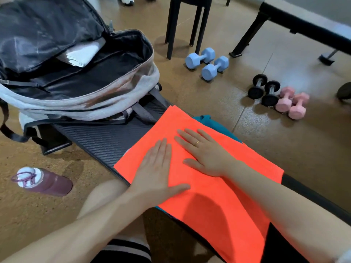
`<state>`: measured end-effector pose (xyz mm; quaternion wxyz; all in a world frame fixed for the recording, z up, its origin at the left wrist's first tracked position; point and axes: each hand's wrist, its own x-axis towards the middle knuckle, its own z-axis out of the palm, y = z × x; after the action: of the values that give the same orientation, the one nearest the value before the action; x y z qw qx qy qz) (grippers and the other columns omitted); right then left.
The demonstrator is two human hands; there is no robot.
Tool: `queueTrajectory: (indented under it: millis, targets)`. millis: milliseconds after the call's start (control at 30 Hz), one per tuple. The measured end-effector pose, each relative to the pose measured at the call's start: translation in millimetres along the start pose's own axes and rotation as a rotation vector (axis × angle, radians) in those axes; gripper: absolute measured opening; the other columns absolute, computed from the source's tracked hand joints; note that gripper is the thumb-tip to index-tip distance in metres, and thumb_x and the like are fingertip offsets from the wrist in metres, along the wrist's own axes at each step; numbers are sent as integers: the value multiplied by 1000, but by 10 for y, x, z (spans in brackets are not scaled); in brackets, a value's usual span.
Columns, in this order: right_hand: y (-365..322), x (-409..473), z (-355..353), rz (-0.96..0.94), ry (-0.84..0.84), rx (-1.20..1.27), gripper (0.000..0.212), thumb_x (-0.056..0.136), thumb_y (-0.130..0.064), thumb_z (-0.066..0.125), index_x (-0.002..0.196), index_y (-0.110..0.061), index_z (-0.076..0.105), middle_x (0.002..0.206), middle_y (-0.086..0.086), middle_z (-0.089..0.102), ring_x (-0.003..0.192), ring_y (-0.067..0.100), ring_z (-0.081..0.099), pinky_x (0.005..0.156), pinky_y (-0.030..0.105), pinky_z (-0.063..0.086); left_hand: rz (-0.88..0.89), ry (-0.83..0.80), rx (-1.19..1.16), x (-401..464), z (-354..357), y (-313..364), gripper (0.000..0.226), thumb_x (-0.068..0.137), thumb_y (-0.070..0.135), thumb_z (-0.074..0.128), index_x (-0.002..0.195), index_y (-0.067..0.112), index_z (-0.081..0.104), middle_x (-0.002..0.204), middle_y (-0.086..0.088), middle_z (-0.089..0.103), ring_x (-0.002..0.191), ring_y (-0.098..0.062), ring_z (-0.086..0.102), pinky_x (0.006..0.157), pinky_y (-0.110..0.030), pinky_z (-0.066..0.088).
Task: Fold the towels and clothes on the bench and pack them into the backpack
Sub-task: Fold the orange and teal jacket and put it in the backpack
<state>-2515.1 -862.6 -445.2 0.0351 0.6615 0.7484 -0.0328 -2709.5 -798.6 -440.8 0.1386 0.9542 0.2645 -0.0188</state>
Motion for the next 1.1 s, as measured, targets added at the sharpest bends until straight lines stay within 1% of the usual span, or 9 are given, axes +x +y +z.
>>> queueTrajectory:
  millis: [133,267,333,400,467,567,733,933,1100]
  targets:
    - [395,3,-84,163,-63,11,73,85,-60,8,149,-25,14,158,-1,10,145,17,9,115,37,-2,6,-14,-7,-15,26,-32,130,46,90,16,147,12,-11,153,-10,-22,142,-22,-19,111,-30,-15]
    - [695,-188,-118,478,-140,48,54,99,-47,19,149,-28,9,158,-4,7,146,14,6,116,39,-1,11,-71,60,-30,-24,-18,143,35,99,9,147,12,-11,153,-13,-21,142,-25,-18,111,-34,-15]
    - [667,-268,-121,522,-50,74,54,100,-43,25,149,-23,15,158,-1,13,145,16,12,117,38,6,1,-64,77,-31,-41,-14,142,33,97,-5,147,12,-9,153,-14,-19,142,-26,-16,113,-36,-13]
    - [589,-391,-160,521,154,182,51,99,-35,36,145,-13,31,153,7,28,140,23,27,114,38,19,28,-32,46,-50,-69,46,136,43,96,-7,148,11,2,155,-16,-10,144,-29,-7,114,-38,-7]
    - [528,-609,-215,542,307,319,38,96,-24,43,129,-7,52,135,13,50,125,30,46,104,38,34,175,56,2,-106,-79,182,110,70,85,5,142,7,31,152,-20,19,140,-34,20,112,-44,12]
    - [518,-1116,-181,676,336,412,19,90,-12,55,105,-7,65,108,13,62,105,29,56,89,31,38,496,189,-104,-244,28,491,64,91,61,26,121,11,54,125,-15,55,115,-28,49,94,-40,46]
    - [536,-1741,-74,935,323,570,25,87,-18,61,110,-6,60,108,11,62,101,26,56,80,26,35,800,182,-87,-514,160,1187,43,83,56,45,109,22,52,97,0,58,85,-16,51,71,-29,42]
    - [548,-1859,-31,1030,299,683,24,86,-32,61,93,-10,62,102,12,63,100,29,56,82,33,40,564,222,31,-807,478,1580,32,74,43,50,92,16,55,86,-1,60,74,-19,54,55,-28,49]
    - [558,-1851,-70,1021,227,685,28,85,-27,61,67,-20,40,83,9,57,82,24,52,70,33,37,325,244,66,-955,576,1738,40,70,52,44,89,17,50,84,-1,61,75,-21,58,53,-26,51]
